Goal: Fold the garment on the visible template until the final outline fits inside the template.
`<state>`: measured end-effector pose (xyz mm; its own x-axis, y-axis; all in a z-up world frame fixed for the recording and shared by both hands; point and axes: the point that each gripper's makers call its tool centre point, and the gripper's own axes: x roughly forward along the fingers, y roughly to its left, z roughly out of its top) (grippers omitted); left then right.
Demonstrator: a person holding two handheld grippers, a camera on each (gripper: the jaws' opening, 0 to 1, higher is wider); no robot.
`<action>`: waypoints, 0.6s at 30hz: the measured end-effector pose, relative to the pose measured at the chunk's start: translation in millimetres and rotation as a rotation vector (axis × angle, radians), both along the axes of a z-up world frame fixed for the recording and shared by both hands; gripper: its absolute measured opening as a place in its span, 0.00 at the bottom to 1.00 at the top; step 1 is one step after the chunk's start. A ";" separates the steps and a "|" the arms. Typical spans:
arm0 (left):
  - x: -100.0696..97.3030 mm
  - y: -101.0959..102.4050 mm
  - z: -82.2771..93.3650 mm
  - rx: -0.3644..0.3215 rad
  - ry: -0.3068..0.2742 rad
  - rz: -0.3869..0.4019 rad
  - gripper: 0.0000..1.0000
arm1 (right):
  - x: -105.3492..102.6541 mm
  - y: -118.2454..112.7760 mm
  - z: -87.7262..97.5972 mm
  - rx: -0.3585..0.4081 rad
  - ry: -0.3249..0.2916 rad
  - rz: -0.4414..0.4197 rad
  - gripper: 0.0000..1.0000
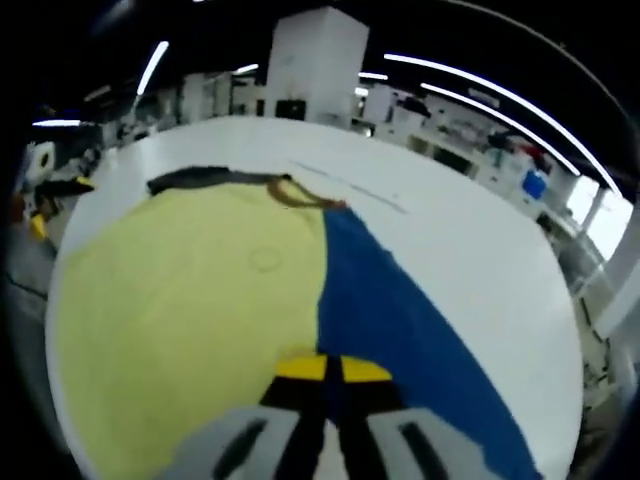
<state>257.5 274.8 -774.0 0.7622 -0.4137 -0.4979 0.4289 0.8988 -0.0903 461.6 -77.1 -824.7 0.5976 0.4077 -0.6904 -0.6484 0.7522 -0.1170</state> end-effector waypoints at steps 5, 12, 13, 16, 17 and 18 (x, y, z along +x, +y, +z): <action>1.1 0.7 0.2 0.002 0.000 0.007 0.94 | -0.3 -22.2 0.4 0.056 0.022 -0.120 0.24; 3.2 -5.0 5.2 -0.009 -0.009 -0.003 0.99 | 1.4 -61.8 2.7 0.052 0.018 -0.222 0.44; 3.2 -6.1 5.5 -0.008 -0.009 -0.005 0.99 | 1.3 -66.5 3.5 0.060 0.016 -0.241 0.46; 2.9 -8.6 5.5 -0.006 -0.006 -0.006 0.99 | -0.5 -90.5 6.0 0.071 0.023 -0.303 0.52; 2.8 -8.8 5.4 -0.005 -0.006 -0.006 0.99 | -1.6 -95.2 6.1 0.068 0.025 -0.314 0.54; 2.9 -9.2 5.6 -0.005 -0.007 -0.005 0.99 | -1.8 -101.9 8.0 0.064 0.023 -0.329 0.56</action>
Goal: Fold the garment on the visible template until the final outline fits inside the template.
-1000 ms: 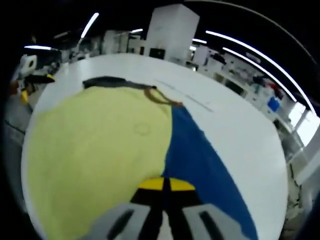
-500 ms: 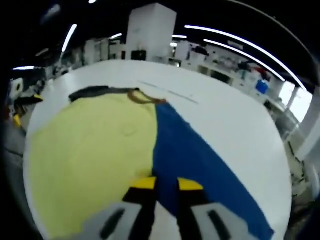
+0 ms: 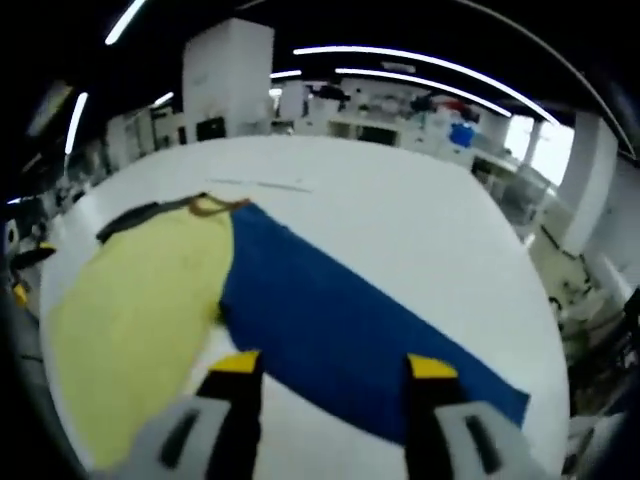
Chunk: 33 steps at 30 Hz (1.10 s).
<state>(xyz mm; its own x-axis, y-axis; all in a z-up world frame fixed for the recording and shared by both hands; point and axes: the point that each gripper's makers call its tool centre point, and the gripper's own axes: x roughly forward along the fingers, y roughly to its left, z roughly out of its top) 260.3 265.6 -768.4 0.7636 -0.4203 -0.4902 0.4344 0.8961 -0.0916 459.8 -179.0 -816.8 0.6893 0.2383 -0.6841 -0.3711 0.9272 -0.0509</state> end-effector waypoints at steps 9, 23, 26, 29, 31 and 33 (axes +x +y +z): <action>-1.8 -2.1 0.3 0.006 0.002 -0.003 0.99 | -11.6 -51.8 -1.1 0.020 0.019 -0.135 0.65; -1.4 -3.3 -0.3 0.009 0.004 -0.010 0.99 | -15.2 -116.4 -9.6 0.051 0.064 -0.258 0.68; -0.2 -3.3 0.2 0.013 0.002 -0.011 0.99 | -10.5 -134.1 -17.2 0.060 0.073 -0.282 0.65; 0.1 -3.3 0.8 0.009 0.001 -0.006 0.99 | -13.2 -135.6 -16.9 0.090 0.070 -0.310 0.61; 0.2 -2.6 0.0 0.005 0.004 -0.001 0.99 | -14.0 -138.7 -18.1 0.104 0.070 -0.324 0.56; 0.4 -1.8 0.3 0.003 0.005 0.002 0.99 | -20.0 -137.1 -19.5 0.105 0.076 -0.333 0.50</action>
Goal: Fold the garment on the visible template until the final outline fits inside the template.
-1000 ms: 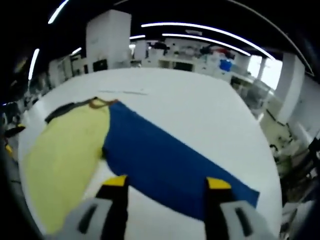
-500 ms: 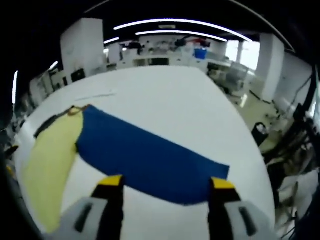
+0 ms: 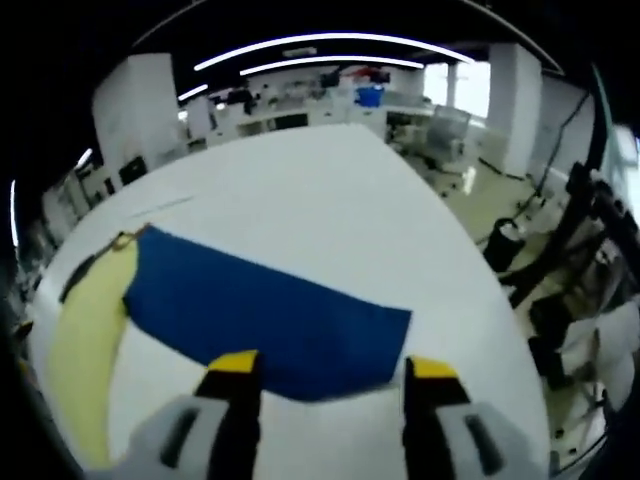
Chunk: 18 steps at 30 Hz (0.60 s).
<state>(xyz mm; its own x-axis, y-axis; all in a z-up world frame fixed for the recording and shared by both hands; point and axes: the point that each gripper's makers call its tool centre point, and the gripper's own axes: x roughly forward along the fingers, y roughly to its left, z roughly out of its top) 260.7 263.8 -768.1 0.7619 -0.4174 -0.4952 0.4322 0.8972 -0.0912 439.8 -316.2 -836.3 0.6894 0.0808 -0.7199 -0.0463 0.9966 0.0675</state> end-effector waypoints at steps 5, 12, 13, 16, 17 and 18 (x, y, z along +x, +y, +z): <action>0.6 1.2 2.8 0.004 -0.005 0.005 0.99 | -8.2 -3.1 -1.6 0.005 0.009 -0.027 0.33; -1.2 3.7 3.0 0.014 -0.003 0.008 0.99 | 3.6 -28.1 -7.9 0.072 -0.012 -0.108 0.13; -1.4 4.6 3.0 0.018 -0.003 0.010 0.99 | 2.4 -27.1 -5.1 0.080 -0.016 -0.117 0.12; -1.7 6.7 3.6 0.022 -0.006 0.012 0.99 | -2.1 -20.9 -4.0 0.082 -0.026 -0.115 0.06; -1.8 7.3 4.0 0.021 -0.007 0.013 0.99 | -2.8 -19.0 -3.4 0.080 -0.028 -0.114 0.05; -1.8 7.7 4.3 0.021 -0.008 0.014 0.99 | -3.2 -16.5 -2.3 0.064 -0.029 -0.099 0.04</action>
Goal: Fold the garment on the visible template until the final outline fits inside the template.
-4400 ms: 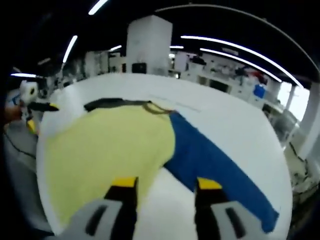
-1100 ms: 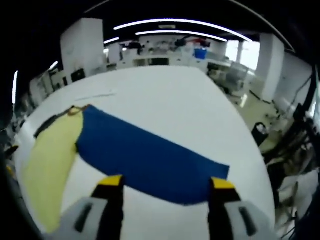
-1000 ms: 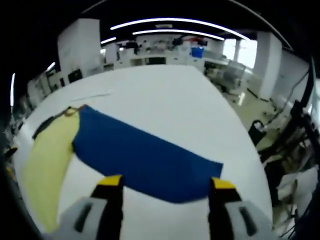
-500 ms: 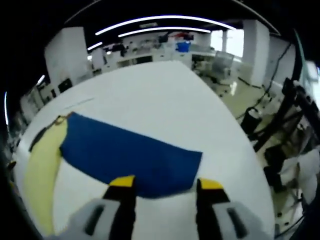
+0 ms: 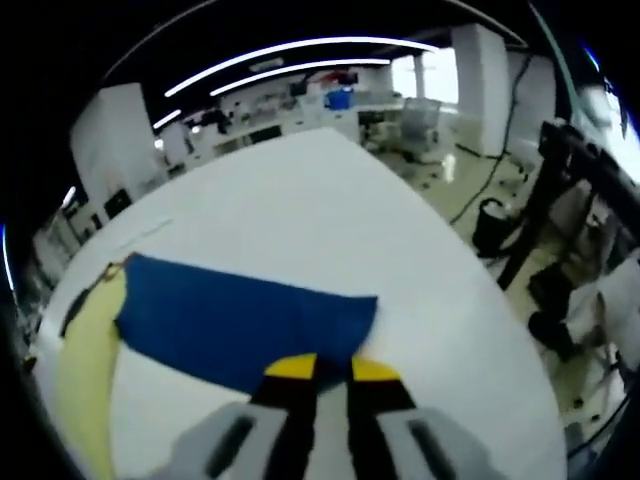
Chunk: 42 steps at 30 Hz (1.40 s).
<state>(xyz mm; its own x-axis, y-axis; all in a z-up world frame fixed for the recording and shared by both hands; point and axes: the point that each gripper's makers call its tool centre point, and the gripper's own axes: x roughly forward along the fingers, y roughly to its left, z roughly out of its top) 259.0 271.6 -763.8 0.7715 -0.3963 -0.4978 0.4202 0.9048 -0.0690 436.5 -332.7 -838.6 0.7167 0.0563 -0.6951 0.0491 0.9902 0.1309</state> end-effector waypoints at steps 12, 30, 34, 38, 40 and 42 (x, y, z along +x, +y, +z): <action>-3.9 3.1 -0.5 0.016 -0.003 0.004 0.99 | 19.8 12.1 15.3 -0.090 0.011 0.119 0.00; -13.4 3.1 1.9 0.040 0.000 -0.006 0.99 | 20.2 74.1 51.6 -0.114 0.006 0.216 0.00; -16.3 3.4 1.0 0.055 0.007 -0.014 0.99 | 22.5 83.8 55.3 -0.109 0.011 0.233 0.00; -18.3 13.0 -7.6 0.091 0.019 -0.045 0.99 | 32.7 95.8 53.7 -0.080 0.015 0.238 0.00; -19.0 10.6 -7.7 0.101 0.014 -0.055 0.99 | 28.2 104.2 54.3 -0.078 0.018 0.253 0.00; -20.3 6.2 -6.4 0.105 0.010 -0.062 0.99 | 36.2 109.0 55.1 -0.072 0.017 0.268 0.00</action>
<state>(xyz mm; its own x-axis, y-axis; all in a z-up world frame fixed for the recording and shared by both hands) 238.7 277.8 -770.2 0.7418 -0.3884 -0.5466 0.4756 0.8794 0.0205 472.7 -223.7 -783.5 0.6709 0.1920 -0.7163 -0.2140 0.9749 0.0609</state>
